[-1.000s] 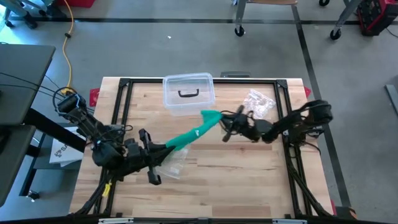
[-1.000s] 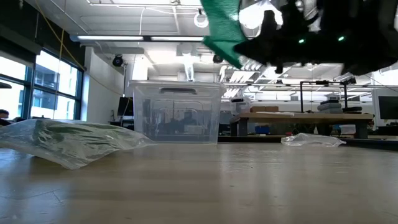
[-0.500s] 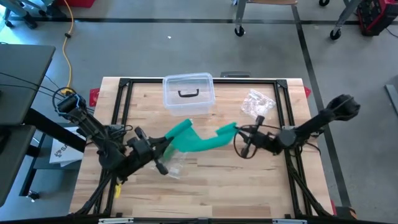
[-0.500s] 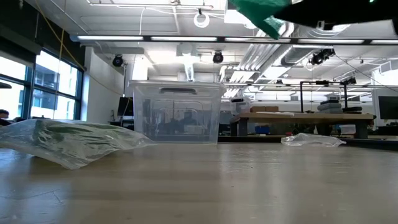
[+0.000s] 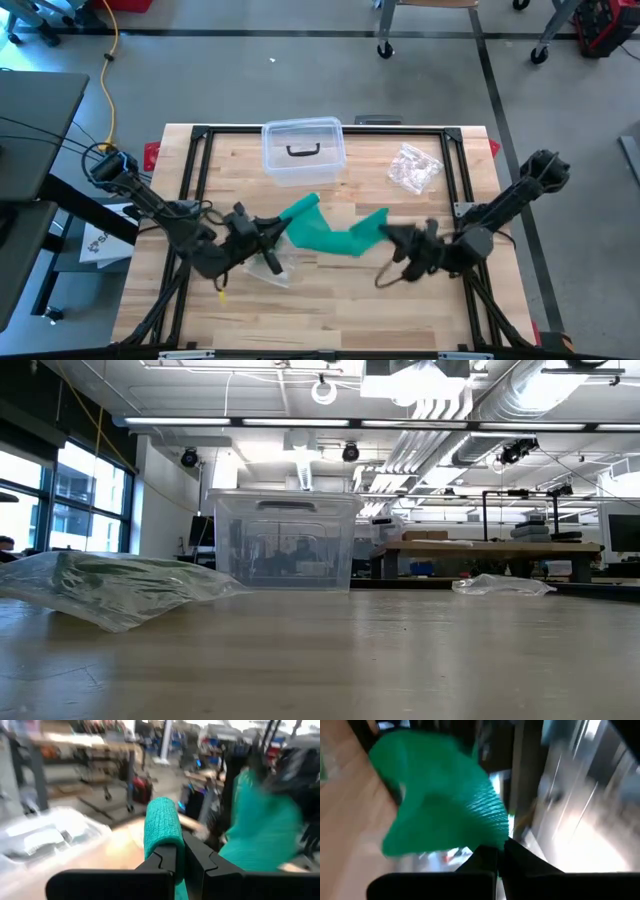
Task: Roll bandage
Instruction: Roll the dark green bandage
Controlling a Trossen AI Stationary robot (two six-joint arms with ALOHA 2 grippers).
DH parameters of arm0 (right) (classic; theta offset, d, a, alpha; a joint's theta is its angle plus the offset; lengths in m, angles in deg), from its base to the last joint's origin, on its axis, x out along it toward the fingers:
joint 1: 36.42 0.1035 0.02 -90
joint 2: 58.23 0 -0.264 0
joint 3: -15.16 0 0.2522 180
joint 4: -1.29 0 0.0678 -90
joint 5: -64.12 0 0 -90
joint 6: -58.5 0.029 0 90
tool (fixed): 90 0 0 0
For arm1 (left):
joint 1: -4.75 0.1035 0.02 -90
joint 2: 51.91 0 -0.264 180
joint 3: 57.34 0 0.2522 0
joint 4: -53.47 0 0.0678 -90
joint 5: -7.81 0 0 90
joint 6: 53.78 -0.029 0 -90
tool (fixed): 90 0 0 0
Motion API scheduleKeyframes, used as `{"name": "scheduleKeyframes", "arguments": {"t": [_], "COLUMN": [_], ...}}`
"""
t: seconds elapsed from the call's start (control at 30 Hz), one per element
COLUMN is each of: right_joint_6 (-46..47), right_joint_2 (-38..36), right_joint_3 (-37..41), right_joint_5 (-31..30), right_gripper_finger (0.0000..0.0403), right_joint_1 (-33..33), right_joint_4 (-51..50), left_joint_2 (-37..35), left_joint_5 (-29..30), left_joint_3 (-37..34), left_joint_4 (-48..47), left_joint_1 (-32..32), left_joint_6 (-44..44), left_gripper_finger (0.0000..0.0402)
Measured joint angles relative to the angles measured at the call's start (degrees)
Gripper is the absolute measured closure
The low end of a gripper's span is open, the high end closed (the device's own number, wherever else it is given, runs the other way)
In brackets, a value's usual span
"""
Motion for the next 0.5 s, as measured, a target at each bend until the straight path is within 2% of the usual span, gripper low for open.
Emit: {"name": "scheduleKeyframes", "arguments": {"t": [0.07,0.17,0.23,0.33,0.4,0.5], "right_joint_6": [-4.45,-1.67,7.48,29.28,40.96,51.33], "right_joint_2": [1.33,2.86,3.41,3.71,3.96,4.09], "right_joint_3": [-2.33,-5.56,-7.34,-9.37,-10.3,-10.97], "right_joint_5": [5.6,14.13,20.26,30.88,37.53,44.98], "right_gripper_finger": [0.0403,0.0403,0.0403,0.0403,0.0403,0.0403], "right_joint_1": [0.6,0.52,0.21,-1.16,-2.46,-4.23], "right_joint_4": [-0.06,-0.07,-0.89,-5.95,-11.37,-19.99], "left_joint_2": [0.0,0.45,1.29,2.63,3.01,2.93], "left_joint_5": [-4.49,-10.36,-12.35,-15.15,-15.65,-15.78], "left_joint_3": [0.0,-0.61,-1.95,-4.9,-6.46,-8.32], "left_joint_4": [-7.15,-14.99,-16.85,-14.84,-12.9,-7.65], "left_joint_1": [1.97,5.56,8.02,12.2,14.98,18.91], "left_joint_6": [7.94,17.47,20.48,21.52,20.17,14.49], "left_gripper_finger": [0.0396,0.0397,0.0397,0.0397,0.0398,0.0398]}}
